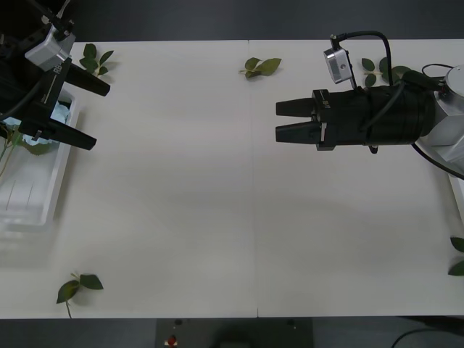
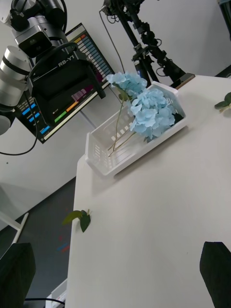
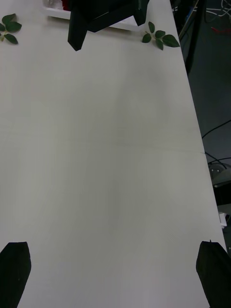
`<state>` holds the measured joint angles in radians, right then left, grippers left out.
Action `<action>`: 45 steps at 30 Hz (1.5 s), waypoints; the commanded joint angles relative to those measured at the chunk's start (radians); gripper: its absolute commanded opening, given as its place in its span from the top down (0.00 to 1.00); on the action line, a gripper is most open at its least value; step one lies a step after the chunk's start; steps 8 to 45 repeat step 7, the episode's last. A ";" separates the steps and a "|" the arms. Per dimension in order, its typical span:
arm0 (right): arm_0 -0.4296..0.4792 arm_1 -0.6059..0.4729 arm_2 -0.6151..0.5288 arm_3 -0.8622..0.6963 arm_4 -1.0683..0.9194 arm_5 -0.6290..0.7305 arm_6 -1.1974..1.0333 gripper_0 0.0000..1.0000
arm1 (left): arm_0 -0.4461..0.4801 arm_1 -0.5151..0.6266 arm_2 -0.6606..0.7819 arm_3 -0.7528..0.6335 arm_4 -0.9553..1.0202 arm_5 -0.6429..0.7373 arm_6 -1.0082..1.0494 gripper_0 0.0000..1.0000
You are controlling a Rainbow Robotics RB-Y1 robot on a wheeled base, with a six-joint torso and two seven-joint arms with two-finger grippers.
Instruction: Put the red flowers into the right box and the blue flowers into the left box
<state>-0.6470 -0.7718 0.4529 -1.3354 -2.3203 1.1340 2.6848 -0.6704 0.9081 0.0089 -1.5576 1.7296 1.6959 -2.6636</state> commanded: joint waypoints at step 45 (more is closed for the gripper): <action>-0.002 0.008 0.000 -0.031 -0.008 0.000 0.020 0.00 | -0.031 0.025 0.016 -0.013 0.004 -0.002 -0.042 0.00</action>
